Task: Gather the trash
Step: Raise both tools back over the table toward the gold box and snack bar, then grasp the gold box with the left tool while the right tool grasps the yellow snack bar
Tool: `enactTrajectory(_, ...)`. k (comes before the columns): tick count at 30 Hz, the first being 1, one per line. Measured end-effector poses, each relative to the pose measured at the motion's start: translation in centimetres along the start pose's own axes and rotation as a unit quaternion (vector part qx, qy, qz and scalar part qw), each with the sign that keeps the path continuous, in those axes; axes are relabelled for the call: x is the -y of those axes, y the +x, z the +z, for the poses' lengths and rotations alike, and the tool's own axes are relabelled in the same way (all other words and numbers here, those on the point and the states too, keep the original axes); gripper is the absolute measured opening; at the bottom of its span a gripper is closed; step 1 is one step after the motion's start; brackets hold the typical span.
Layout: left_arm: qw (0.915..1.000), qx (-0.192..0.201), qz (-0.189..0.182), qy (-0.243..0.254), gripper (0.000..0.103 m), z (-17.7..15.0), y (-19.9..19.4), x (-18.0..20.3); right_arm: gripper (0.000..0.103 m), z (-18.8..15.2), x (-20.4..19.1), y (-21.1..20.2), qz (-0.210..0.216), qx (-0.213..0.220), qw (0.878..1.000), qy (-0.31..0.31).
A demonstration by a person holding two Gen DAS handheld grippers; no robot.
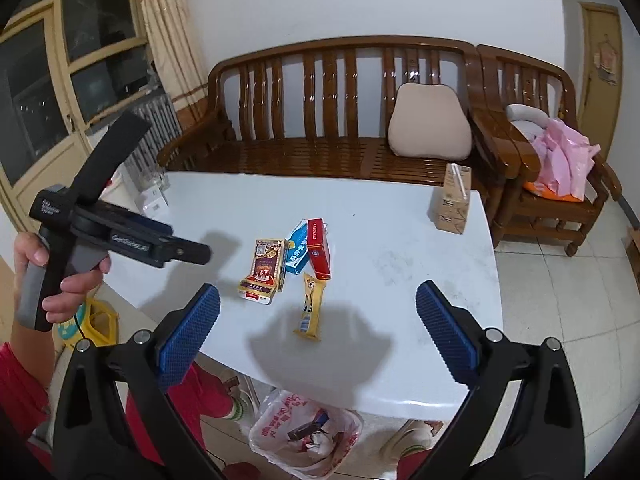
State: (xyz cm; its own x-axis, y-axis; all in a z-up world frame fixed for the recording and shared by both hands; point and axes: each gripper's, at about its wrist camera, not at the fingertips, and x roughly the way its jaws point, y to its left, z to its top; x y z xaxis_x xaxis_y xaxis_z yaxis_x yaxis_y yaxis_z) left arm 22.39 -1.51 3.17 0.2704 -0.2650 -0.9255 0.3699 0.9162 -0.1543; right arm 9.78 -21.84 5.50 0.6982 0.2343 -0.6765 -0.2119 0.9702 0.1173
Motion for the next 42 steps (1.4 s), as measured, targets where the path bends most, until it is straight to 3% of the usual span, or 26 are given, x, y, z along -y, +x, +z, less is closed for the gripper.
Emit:
enactTrajectory(17, 0.9988, -0.041, 0.010, -0.026, 0.094, 3.9, 8.0, -3.0, 0.096, 1.3, -0.6, 9.0, 0.019, -0.071, 0.997, -0.024)
enactTrajectory(30, 0.9975, -0.046, 0.037, -0.040, 0.094, 5.1, 13.4, -4.9, 0.096, -2.4, -0.8, 17.7, 0.015, -0.135, 0.991, -0.005)
enactTrajectory(42, 0.9957, -0.042, 0.048, -0.066, 0.094, 5.5, 16.0, -5.7, 0.096, -5.1, -1.6, 21.9, -0.029, -0.142, 0.989, -0.024)
